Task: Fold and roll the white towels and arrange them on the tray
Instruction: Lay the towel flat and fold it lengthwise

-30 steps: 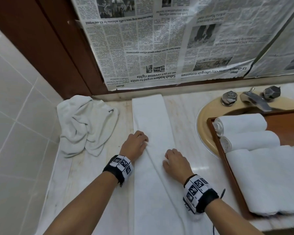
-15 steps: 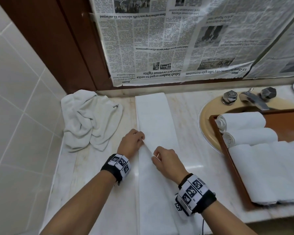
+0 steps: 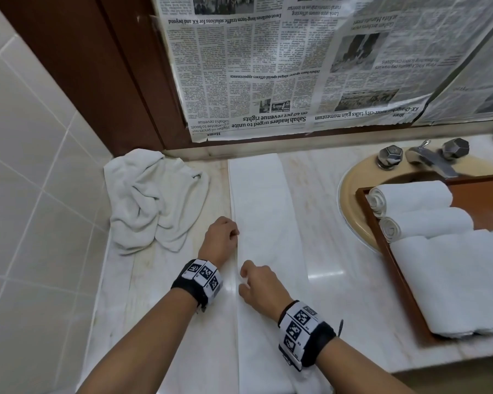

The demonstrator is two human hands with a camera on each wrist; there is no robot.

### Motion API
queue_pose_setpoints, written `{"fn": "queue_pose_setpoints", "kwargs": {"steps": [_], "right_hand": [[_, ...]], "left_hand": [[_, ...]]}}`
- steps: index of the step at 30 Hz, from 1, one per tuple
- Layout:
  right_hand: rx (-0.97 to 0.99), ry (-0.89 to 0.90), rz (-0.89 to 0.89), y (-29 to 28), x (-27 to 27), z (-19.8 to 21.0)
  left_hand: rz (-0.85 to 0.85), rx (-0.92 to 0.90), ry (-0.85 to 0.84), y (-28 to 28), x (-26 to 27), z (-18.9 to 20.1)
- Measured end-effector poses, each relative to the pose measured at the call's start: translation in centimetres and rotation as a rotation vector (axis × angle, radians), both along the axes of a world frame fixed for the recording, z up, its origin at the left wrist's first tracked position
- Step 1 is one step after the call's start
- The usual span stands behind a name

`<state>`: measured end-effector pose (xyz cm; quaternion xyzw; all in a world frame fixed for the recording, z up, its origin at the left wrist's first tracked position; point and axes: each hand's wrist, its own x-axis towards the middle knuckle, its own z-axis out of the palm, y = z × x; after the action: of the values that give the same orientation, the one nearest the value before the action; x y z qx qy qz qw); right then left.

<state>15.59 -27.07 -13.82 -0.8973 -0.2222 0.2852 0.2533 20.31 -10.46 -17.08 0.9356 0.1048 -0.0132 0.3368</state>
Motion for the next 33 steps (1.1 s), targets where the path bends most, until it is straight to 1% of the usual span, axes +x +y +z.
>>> {"fn": "queue_pose_setpoints", "kwargs": {"steps": [5,8,11,14,18,21,24,25,26,28,29,30,31,33], "right_hand": [[-0.03,-0.015,0.017,-0.1,-0.4,-0.8],[-0.036,-0.045,0.052,-0.1,-0.7,-1.0],[-0.04,-0.074,0.087,-0.2,-0.7,-1.2],[-0.037,-0.093,0.104,-0.2,-0.9,-1.2],[-0.031,-0.07,0.13,-0.4,-1.0,-1.3],[-0.058,-0.023,0.212,-0.6,-0.6,-0.6],[0.016,0.019,0.267,-1.7,1.3,-0.1],[0.059,-0.008,0.257,-2.3,2.4,-0.1],[0.106,-0.074,0.224,-2.9,3.9,-0.5],[0.164,-0.293,0.121,-3.9,7.2,-1.5],[0.154,-0.43,0.069,-4.1,8.7,-2.0],[0.115,-0.522,0.036,-4.1,10.2,-2.4],[0.059,-0.525,0.034,-3.7,11.4,-2.7],[-0.085,-0.402,0.111,-2.5,12.9,-3.3]], "left_hand": [[0.049,-0.017,0.04,-0.1,-0.2,0.1],[0.14,-0.023,0.034,-0.4,-0.3,0.0],[0.225,-0.073,0.021,-0.7,-0.3,-0.3],[0.234,-0.093,0.037,-0.8,-0.3,-0.5],[0.242,-0.119,0.01,-0.8,-0.1,-0.6],[0.245,-0.12,-0.02,-0.8,-0.3,-0.5],[0.225,-0.124,-0.029,-0.5,-0.4,-0.9],[0.215,-0.114,-0.031,-0.4,-0.5,-0.9],[0.197,-0.096,-0.039,-0.3,-0.5,-1.0],[0.142,-0.029,-0.099,-0.5,0.0,-1.1],[0.11,0.012,-0.117,-0.8,0.4,-1.1],[0.079,0.05,-0.113,-1.4,1.0,-1.0],[0.052,0.088,-0.079,-2.2,1.7,-1.0],[-0.006,0.169,0.068,-3.9,3.0,-1.1]]}}
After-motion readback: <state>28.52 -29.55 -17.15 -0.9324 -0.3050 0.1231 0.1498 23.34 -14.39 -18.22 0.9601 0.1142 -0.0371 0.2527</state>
